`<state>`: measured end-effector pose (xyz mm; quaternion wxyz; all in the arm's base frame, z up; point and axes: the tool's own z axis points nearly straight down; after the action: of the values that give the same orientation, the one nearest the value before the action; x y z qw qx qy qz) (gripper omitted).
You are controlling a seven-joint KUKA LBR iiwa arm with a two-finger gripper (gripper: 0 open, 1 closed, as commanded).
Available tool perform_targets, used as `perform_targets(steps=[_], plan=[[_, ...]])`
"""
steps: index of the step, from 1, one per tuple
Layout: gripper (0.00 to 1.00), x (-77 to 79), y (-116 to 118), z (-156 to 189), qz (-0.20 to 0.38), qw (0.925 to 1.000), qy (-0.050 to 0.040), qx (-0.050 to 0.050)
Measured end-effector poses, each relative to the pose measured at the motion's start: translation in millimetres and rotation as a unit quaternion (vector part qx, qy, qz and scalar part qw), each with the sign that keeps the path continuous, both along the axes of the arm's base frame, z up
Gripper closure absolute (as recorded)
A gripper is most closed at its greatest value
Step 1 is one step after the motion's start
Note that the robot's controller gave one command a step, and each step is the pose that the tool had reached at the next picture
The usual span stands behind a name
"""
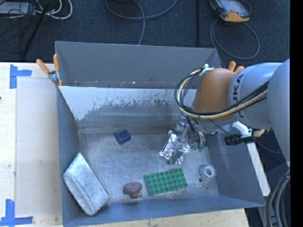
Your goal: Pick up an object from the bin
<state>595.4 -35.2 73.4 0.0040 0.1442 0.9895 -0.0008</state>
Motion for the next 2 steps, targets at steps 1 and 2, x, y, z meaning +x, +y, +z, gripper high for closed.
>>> perform_targets(steps=[1, 2], plan=[[1.0, 1.1, 1.3, 2.0, 0.0, 1.0, -0.0014, 0.002], [1.0, 1.9, 0.8, 9.6, 0.0, 1.0, 0.0031, 0.001]])
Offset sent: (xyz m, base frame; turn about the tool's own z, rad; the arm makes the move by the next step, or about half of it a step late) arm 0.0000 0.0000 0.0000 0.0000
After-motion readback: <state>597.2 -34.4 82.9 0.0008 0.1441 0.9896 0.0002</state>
